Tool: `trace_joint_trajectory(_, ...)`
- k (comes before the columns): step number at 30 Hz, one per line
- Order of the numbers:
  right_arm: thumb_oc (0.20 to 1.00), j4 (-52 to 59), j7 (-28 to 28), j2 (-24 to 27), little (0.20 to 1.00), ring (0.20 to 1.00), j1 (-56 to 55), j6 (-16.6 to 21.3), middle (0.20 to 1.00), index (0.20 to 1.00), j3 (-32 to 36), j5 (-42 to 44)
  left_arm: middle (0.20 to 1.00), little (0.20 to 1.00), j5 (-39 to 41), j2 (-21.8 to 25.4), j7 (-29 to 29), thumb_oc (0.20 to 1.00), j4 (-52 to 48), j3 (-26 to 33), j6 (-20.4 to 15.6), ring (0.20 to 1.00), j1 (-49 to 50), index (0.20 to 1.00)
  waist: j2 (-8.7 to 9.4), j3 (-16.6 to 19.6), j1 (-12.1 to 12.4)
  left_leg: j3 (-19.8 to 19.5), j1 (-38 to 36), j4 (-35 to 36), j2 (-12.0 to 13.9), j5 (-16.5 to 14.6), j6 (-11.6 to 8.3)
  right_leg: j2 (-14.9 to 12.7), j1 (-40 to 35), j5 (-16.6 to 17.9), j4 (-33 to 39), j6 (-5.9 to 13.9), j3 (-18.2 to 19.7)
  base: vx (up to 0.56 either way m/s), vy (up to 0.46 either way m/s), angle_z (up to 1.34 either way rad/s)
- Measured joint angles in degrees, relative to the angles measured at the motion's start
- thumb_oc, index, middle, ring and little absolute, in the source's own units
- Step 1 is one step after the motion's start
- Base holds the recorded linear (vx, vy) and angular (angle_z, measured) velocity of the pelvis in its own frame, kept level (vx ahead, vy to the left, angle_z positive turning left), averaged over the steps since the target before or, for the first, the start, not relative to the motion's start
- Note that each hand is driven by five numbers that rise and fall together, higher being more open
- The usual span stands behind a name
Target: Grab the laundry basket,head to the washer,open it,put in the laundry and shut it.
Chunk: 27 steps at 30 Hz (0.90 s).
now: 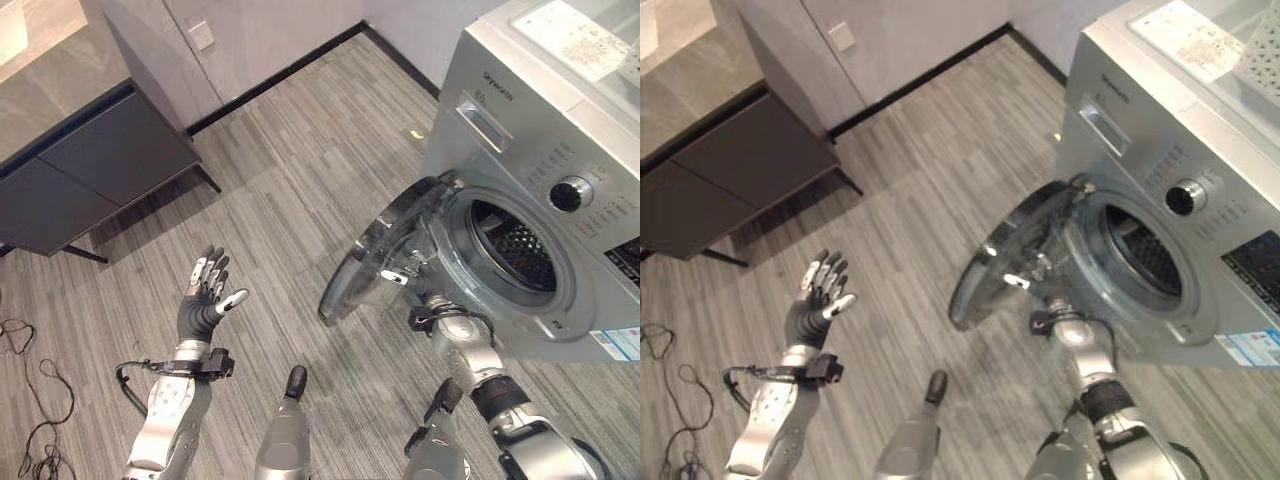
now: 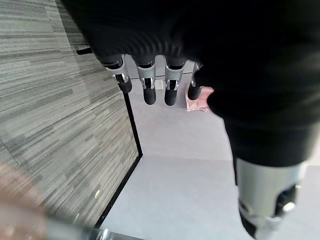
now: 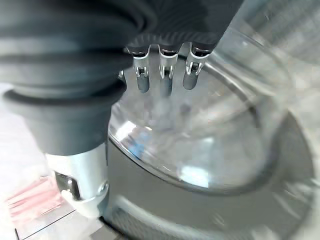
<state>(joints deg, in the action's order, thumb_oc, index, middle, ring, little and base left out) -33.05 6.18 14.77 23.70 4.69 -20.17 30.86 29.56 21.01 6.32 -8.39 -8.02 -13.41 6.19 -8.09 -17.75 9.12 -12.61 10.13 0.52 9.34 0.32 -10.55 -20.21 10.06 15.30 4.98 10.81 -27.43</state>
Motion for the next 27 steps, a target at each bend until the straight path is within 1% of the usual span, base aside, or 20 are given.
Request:
trace_joint_trajectory(2, 1.000, 0.1, 0.0, -1.6, 1.000, 1.000, 0.2, -0.1, 1.000, 1.000, -3.0, 0.4, 1.000, 1.000, 1.4, 0.3, -0.4, 1.000, -0.1, -0.7, 0.0, 1.000, -1.1, 1.000, -0.22, 0.2, 0.6, -0.4, -0.3, 0.7, 0.0, 0.6, -0.43, 0.0, -0.3, 0.1, 0.0, -0.11, -0.2, 0.03, 0.019, 0.17)
trace_joint_trajectory(5, 1.000, 0.1, -0.5, -4.2, 1.000, 1.000, 0.3, -0.1, 1.000, 1.000, -6.2, 0.4, 1.000, 1.000, 1.5, 4.7, -2.4, 1.000, -0.8, -4.2, 0.4, 1.000, -3.5, 1.000, -0.62, 0.4, 1.1, -0.9, -0.3, 0.6, -0.2, 1.3, -0.94, -0.1, -1.3, 0.4, 0.0, 0.15, -1.3, 0.00, 0.029, 0.18)
trace_joint_trajectory(7, 1.000, 0.0, -1.8, -5.2, 1.000, 1.000, -0.1, -0.2, 1.000, 1.000, -8.4, 0.3, 1.000, 1.000, 1.4, 14.3, -6.7, 1.000, -3.6, -7.1, 1.6, 1.000, -6.1, 1.000, -0.45, 0.5, 0.5, -0.6, -1.4, 0.8, -0.5, 1.4, -0.91, -0.5, -2.3, 0.2, 0.0, 0.34, -1.2, 0.07, 0.014, 0.06)
trace_joint_trajectory(8, 1.000, -0.1, -2.5, -5.3, 1.000, 1.000, -0.2, -0.2, 1.000, 1.000, -9.1, -0.2, 1.000, 1.000, 1.4, 18.2, -8.1, 1.000, -5.3, -6.7, 1.8, 1.000, -6.3, 1.000, -0.12, 0.7, -0.1, -0.2, -2.0, 1.2, -0.7, 1.3, -0.90, -0.8, -2.5, 0.1, 0.0, 0.51, -1.0, 0.12, 0.013, -0.14)
trace_joint_trajectory(10, 1.000, 0.1, -4.4, -3.6, 1.000, 1.000, -2.9, -0.8, 1.000, 1.000, -9.4, -2.2, 1.000, 1.000, 2.7, 24.0, -11.4, 1.000, -7.6, -5.0, 2.7, 1.000, -7.1, 1.000, 0.83, 1.4, -2.6, 1.3, -4.6, 2.8, -0.8, 1.3, -0.89, -1.1, -3.3, -0.2, 0.0, 1.07, 0.4, 0.14, 0.003, -0.27)
trace_joint_trajectory(11, 1.000, 0.0, -5.3, -2.6, 1.000, 1.000, -4.8, -1.0, 1.000, 1.000, -9.4, -3.3, 1.000, 1.000, 4.5, 29.0, -12.4, 1.000, -9.3, -5.3, 3.7, 1.000, -7.4, 1.000, 2.00, 2.2, -3.2, 2.9, -6.3, 3.5, -0.7, 1.1, -0.63, -1.1, -3.3, -0.8, 0.0, 1.70, 1.8, 0.12, -0.016, -0.65)
trace_joint_trajectory(12, 1.000, -1.1, -6.5, -0.4, 1.000, 1.000, -8.9, -1.1, 1.000, 1.000, -8.6, -5.4, 1.000, 1.000, 7.5, 38.4, -15.6, 1.000, -12.4, -7.1, 4.5, 1.000, -8.1, 1.000, 3.64, 4.7, -4.9, 5.3, -8.1, 4.6, -0.4, 0.7, -0.61, -0.8, -2.9, -0.9, 0.0, 1.80, 3.8, 0.12, -0.030, -0.72)
trace_joint_trajectory(13, 1.000, -3.2, -7.1, 0.6, 1.000, 1.000, -10.8, -1.2, 1.000, 1.000, -8.0, -7.5, 1.000, 1.000, 11.1, 42.4, -18.0, 1.000, -13.9, -9.3, 5.1, 1.000, -9.6, 1.000, 4.30, 6.2, -5.9, 6.0, -8.9, 4.7, -0.4, 0.3, -0.58, -0.7, -3.2, -0.9, 0.0, 1.83, 4.7, 0.08, -0.019, -0.68)
trace_joint_trajectory(14, 1.000, -5.2, -7.3, 2.3, 1.000, 1.000, -12.8, -2.3, 1.000, 1.000, -7.3, -8.7, 1.000, 1.000, 13.4, 44.7, -19.6, 1.000, -14.8, -11.5, 5.2, 1.000, -12.0, 1.000, 4.95, 7.6, -7.0, 7.0, -9.3, 4.7, -0.3, -0.1, -0.46, -0.6, -3.1, -0.9, 0.0, 1.85, 5.3, 0.09, -0.024, -0.49)
trace_joint_trajectory(15, 1.000, -6.8, -7.6, 6.4, 1.000, 1.000, -16.2, -2.8, 1.000, 1.000, -7.0, -11.0, 1.000, 1.000, 17.4, 44.3, -22.4, 1.000, -14.8, -14.9, 5.5, 1.000, -16.3, 1.000, 5.54, 9.2, -10.3, 8.2, -10.7, 4.7, 0.0, -0.9, -0.63, -0.1, -2.8, -0.9, 0.0, 1.87, 6.6, 0.08, -0.016, -0.51)
trace_joint_trajectory(16, 1.000, -7.4, -8.0, 7.9, 1.000, 1.000, -17.7, -2.4, 1.000, 1.000, -6.4, -12.4, 1.000, 1.000, 19.7, 44.2, -23.5, 1.000, -14.4, -20.7, 6.0, 1.000, -21.4, 1.000, 5.31, 9.9, -9.9, 9.2, -11.1, 4.7, 0.5, -1.0, -0.68, 0.4, -2.7, -0.9, 0.0, 1.82, 7.4, 0.10, -0.014, -0.53)
trace_joint_trajectory(17, 1.000, -9.2, -8.6, 8.7, 1.000, 1.000, -18.4, -2.8, 1.000, 1.000, -5.9, -13.3, 1.000, 1.000, 21.2, 45.8, -24.3, 1.000, -14.8, -27.9, 6.1, 1.000, -26.4, 1.000, 5.51, 10.3, -10.1, 10.2, -11.2, 4.7, 0.7, -1.0, -0.73, 0.9, -2.3, -0.9, 0.0, 1.74, 8.2, 0.04, -0.002, -0.50)
trace_joint_trajectory(18, 1.000, -10.3, -8.8, 9.6, 1.000, 1.000, -19.1, -2.9, 1.000, 1.000, -5.8, -13.8, 1.000, 1.000, 21.7, 46.4, -26.4, 1.000, -15.3, -31.3, 6.8, 1.000, -28.7, 1.000, 5.46, 10.8, -11.8, 11.0, -11.6, 4.8, 1.1, -1.3, -0.87, 1.4, -1.6, -0.8, 0.0, 1.66, 8.7, 0.05, 0.010, -0.59)
trace_joint_trajectory(19, 1.000, -10.7, -8.9, 10.8, 1.000, 1.000, -19.9, -2.7, 1.000, 1.000, -3.9, -14.3, 1.000, 1.000, 23.5, 46.3, -29.1, 1.000, -14.5, -39.2, 7.5, 1.000, -33.7, 1.000, 4.95, 10.8, -13.4, 12.2, -11.8, 4.8, 1.6, -1.3, -0.92, 2.0, -0.8, -0.6, 0.0, 1.38, 10.0, 0.03, 0.005, -0.51)
trace_joint_trajectory(20, 1.000, -10.7, -9.0, 12.0, 1.000, 1.000, -20.9, -2.4, 1.000, 1.000, -4.0, -14.8, 1.000, 1.000, 24.0, 44.9, -30.6, 1.000, -12.7, -41.9, 8.0, 1.000, -35.4, 1.000, 4.40, 11.1, -15.4, 13.1, -11.9, 4.8, 2.0, -1.5, -1.14, 2.5, -0.2, -0.7, 0.0, 1.26, 10.6, 0.07, 0.029, -0.39)
trace_joint_trajectory(21, 1.000, -10.8, -9.0, 12.3, 1.000, 1.000, -21.1, -2.2, 1.000, 1.000, -3.2, -14.9, 1.000, 1.000, 24.6, 43.6, -31.1, 1.000, -10.2, -46.1, 8.0, 1.000, -38.5, 1.000, 3.98, 11.2, -15.5, 13.2, -11.9, 4.8, 2.1, -1.5, -1.15, 2.7, -0.2, -0.6, 0.0, 1.17, 11.0, 0.03, 0.026, -0.26)
trace_joint_trajectory(22, 1.000, -10.9, -9.0, 12.6, 1.000, 1.000, -22.3, -2.1, 1.000, 1.000, -3.0, -14.9, 1.000, 1.000, 24.6, 41.6, -32.0, 1.000, -7.7, -50.4, 8.8, 1.000, -41.6, 1.000, 3.63, 11.2, -17.2, 14.1, -12.1, 4.7, 2.3, -1.8, -1.21, 3.2, 0.6, -0.8, -0.1, 1.09, 11.5, 0.06, 0.042, -0.39)
trace_joint_trajectory(23, 1.000, -11.9, -9.3, 13.0, 1.000, 1.000, -21.7, -1.6, 1.000, 1.000, -2.4, -14.9, 1.000, 1.000, 24.7, 37.6, -33.1, 1.000, -1.1, -58.8, 9.5, 1.000, -46.9, 1.000, 2.61, 11.5, -18.4, 15.2, -12.1, 4.8, 2.3, -2.1, -1.39, 3.3, 1.3, -0.7, -0.1, 1.09, 12.9, 0.04, 0.025, -0.49)
trace_joint_trajectory(25, 1.000, -12.6, -9.1, 13.1, 1.000, 1.000, -21.1, -1.5, 1.000, 1.000, -1.8, -14.8, 1.000, 1.000, 24.5, 34.1, -34.4, 1.000, 4.1, -62.8, 11.0, 1.000, -48.5, 1.000, 2.07, 11.6, -21.5, 16.6, -12.1, 5.0, 2.4, -2.5, -1.25, 3.7, 2.3, -0.5, -0.1, 0.91, 14.2, 0.04, 0.025, -0.38)
trace_joint_trajectory(27, 1.000, -12.9, -9.0, 13.1, 1.000, 1.000, -21.0, -1.5, 1.000, 1.000, -1.1, -14.8, 1.000, 1.000, 23.9, 32.1, -35.6, 1.000, 9.5, -67.1, 12.2, 1.000, -50.4, 1.000, 1.81, 11.5, -22.9, 17.8, -12.6, 5.0, 2.9, -2.6, -1.53, 4.5, 2.9, -0.2, -0.1, 0.69, 15.0, 0.03, 0.017, -0.40)
